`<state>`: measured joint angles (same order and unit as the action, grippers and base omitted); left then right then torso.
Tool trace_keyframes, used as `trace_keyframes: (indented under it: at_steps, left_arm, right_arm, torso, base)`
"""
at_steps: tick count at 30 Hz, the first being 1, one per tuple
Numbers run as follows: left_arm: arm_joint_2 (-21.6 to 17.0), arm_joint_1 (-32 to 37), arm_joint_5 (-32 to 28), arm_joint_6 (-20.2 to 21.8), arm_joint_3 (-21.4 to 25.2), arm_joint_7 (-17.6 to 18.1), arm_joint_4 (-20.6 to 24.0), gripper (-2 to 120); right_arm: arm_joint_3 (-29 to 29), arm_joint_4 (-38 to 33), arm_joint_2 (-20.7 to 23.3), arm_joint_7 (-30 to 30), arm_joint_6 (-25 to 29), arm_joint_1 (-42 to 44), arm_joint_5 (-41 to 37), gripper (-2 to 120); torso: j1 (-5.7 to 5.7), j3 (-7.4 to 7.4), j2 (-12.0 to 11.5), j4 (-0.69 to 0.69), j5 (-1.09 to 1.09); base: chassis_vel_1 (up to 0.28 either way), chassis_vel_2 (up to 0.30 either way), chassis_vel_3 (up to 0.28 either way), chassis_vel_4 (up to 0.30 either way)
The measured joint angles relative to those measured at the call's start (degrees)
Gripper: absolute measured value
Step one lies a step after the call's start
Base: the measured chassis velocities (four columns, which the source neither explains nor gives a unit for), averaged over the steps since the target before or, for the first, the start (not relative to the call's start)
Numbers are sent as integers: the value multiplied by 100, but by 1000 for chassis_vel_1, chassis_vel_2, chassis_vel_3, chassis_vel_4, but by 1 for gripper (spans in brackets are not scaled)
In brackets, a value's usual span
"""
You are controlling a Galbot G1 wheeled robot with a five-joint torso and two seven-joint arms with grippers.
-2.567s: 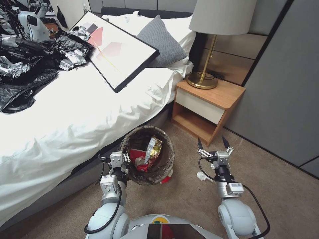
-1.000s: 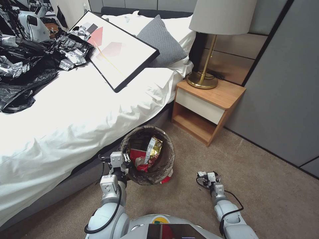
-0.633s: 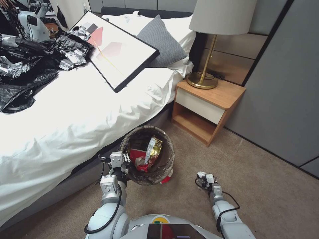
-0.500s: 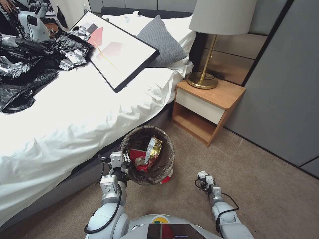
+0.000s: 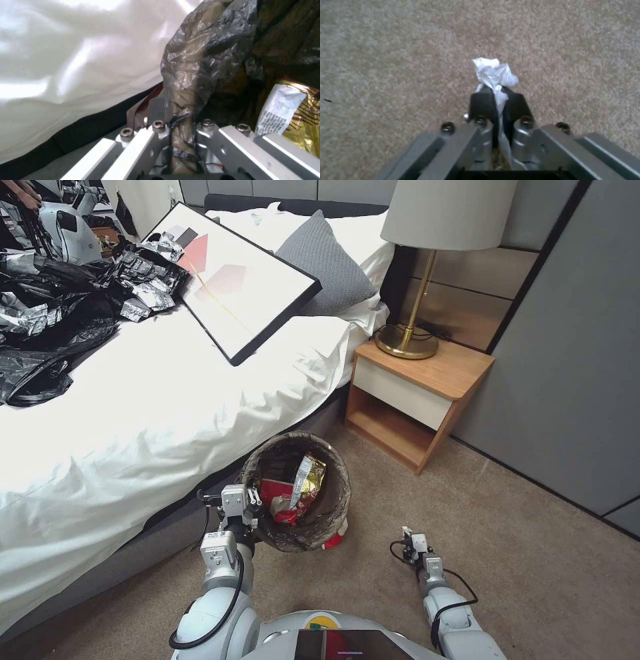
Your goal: Pick up the trash bin, then pick up the garbage from the floor and place it into the trash bin.
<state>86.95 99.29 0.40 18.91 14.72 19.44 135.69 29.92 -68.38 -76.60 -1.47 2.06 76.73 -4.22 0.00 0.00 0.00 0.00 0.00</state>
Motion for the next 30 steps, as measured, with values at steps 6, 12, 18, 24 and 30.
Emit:
trace_keyframes:
  at_steps: [6,12,18,24,30]
  left_arm:
    - [0,0,0,0,0,0,0,2]
    - [0,0,0,0,0,0,0,2]
    - [0,0,0,0,0,0,0,2]
    - [0,0,0,0,0,0,0,2]
    - [0,0,0,0,0,0,0,2]
  right_arm:
    - [9,-44,9,-20,32,9,20,0]
    - [7,-463,32,-68,213,108,21,0]
    - [-61,-1603,51,124,879,261,-304,0]
    - [-312,-3542,154,1074,1698,247,-694,0]
    - [-664,-4430,400,1514,1768,217,-850,0]
  torso:
    - [0,0,0,-1,0]
    - [0,0,0,-1,0]
    - [0,1,0,0,0]
    - [0,0,0,1,-1]
    - [0,0,0,0,0]
  base:
    - [0,0,0,0]
    - [0,0,0,0]
    - [0,0,0,0]
    - [0,0,0,0]
    - [0,0,0,0]
